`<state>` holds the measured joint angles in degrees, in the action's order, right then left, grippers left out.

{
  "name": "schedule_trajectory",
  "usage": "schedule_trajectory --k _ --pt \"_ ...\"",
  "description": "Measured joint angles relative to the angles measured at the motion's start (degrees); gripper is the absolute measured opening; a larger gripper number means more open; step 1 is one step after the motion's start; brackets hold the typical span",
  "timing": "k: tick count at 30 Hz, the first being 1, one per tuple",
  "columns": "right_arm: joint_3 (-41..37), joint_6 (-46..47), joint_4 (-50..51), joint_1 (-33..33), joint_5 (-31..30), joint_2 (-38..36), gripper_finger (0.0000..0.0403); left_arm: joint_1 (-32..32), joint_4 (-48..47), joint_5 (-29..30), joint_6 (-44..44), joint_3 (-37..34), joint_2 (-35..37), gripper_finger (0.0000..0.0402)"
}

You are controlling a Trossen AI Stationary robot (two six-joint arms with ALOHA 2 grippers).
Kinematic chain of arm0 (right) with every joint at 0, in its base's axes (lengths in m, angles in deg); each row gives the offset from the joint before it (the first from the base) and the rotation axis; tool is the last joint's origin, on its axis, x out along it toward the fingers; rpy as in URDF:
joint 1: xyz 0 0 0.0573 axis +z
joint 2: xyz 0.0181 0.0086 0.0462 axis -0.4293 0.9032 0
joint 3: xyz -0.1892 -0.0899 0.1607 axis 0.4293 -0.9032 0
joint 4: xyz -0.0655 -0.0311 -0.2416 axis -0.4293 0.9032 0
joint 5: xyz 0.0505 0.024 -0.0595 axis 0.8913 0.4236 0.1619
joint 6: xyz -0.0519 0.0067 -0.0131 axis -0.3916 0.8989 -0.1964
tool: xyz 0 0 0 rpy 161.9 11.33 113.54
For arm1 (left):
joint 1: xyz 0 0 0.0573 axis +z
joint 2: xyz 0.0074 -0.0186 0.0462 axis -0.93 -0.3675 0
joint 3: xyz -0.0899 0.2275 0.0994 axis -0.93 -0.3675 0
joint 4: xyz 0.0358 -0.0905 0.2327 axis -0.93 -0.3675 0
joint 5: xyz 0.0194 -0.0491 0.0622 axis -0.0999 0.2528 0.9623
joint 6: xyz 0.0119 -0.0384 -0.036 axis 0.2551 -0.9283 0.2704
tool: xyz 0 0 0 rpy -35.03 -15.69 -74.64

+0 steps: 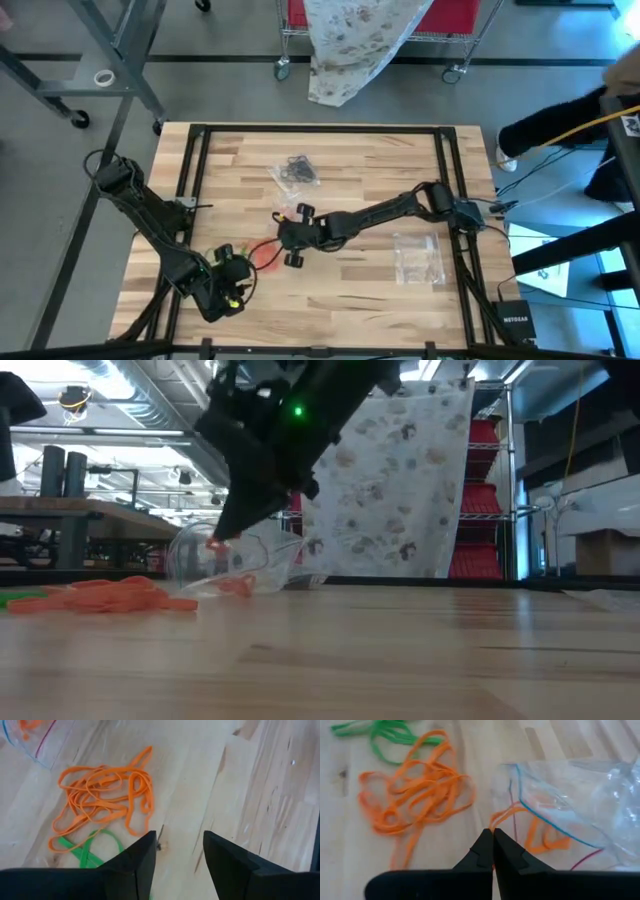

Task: Sort rubber bands
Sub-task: Put the orange rubber band into the transparent zip bag

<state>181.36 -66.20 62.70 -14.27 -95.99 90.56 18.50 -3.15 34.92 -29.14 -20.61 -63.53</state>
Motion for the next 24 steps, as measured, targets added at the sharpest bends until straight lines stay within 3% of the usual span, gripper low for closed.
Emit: schedule_trajectory --k 9,15,19,24 --pt "-0.01 5.76 -0.2 -2.73 -3.26 1.34 0.0 0.04 0.3 1.42 0.23 0.0 0.0 0.0155" --pt "-0.01 9.86 -0.45 -3.76 -1.79 1.34 0.0014 0.04 1.99 1.9 1.37 0.0 0.0 0.0155" --pt "-0.01 10.49 -0.36 -3.75 -3.69 1.34 0.0052 0.04 3.42 1.92 2.19 0.0 0.0 0.0155" --pt "-0.01 10.35 -0.26 -3.71 -4.58 1.34 0.013 0.04 3.93 1.92 2.88 0.0 0.0 0.0155"
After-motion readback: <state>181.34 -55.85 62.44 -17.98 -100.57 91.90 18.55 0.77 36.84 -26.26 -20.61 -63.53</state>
